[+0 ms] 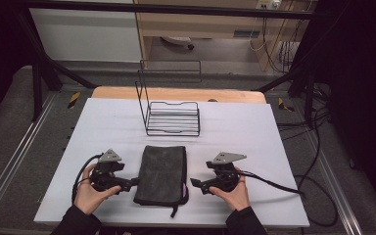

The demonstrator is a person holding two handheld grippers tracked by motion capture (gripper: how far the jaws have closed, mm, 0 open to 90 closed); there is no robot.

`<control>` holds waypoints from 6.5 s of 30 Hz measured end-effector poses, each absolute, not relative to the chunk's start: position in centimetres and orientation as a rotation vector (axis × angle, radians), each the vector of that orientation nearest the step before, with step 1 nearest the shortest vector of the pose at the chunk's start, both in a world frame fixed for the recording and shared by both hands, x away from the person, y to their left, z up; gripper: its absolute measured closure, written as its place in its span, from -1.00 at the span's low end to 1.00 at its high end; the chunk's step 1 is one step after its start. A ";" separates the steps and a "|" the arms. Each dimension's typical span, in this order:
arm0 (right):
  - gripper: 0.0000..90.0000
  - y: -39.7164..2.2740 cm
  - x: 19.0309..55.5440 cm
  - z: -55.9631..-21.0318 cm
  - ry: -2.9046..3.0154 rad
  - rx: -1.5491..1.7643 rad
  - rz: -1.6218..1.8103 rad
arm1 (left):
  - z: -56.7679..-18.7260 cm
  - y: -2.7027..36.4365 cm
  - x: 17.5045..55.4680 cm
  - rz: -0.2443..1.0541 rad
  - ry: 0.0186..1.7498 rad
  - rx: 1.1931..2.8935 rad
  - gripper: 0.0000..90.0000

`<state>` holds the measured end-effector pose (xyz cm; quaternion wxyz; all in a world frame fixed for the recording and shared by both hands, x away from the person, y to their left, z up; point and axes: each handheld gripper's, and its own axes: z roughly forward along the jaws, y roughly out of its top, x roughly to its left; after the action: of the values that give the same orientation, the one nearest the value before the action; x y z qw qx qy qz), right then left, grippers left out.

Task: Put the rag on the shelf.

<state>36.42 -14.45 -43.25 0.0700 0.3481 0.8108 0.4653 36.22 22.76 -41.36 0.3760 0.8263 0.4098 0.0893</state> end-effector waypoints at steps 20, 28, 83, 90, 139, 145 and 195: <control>-0.93 -15.7 36.0 -43.9 2.425 1.078 1.380 | -41.0 20.4 42.5 0.356 1.100 2.097 -0.77; -0.92 -15.6 36.0 -44.0 2.428 1.088 1.374 | -42.1 19.9 44.0 0.357 1.138 2.072 -0.28; 0.39 -8.4 45.7 -45.6 2.411 1.343 1.290 | -44.6 19.0 44.4 0.271 1.128 2.096 0.70; 0.64 -8.3 45.7 -45.6 2.449 1.402 1.315 | -44.5 18.9 44.3 0.278 1.129 2.097 0.70; 0.78 -10.1 40.7 -37.7 2.217 1.136 1.641 | -36.5 21.3 39.8 0.304 0.946 1.855 0.80; 0.78 -10.3 40.0 -36.6 2.191 1.088 1.646 | -35.5 21.2 39.2 0.329 0.919 1.840 0.80; 0.79 -11.4 37.4 -27.8 1.880 0.816 1.768 | -27.3 20.3 37.8 0.498 0.751 1.592 0.80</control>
<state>37.43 -11.41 -27.81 0.2158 0.2943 0.6782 0.6379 37.84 20.34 -27.31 0.6099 0.6897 0.3253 0.2156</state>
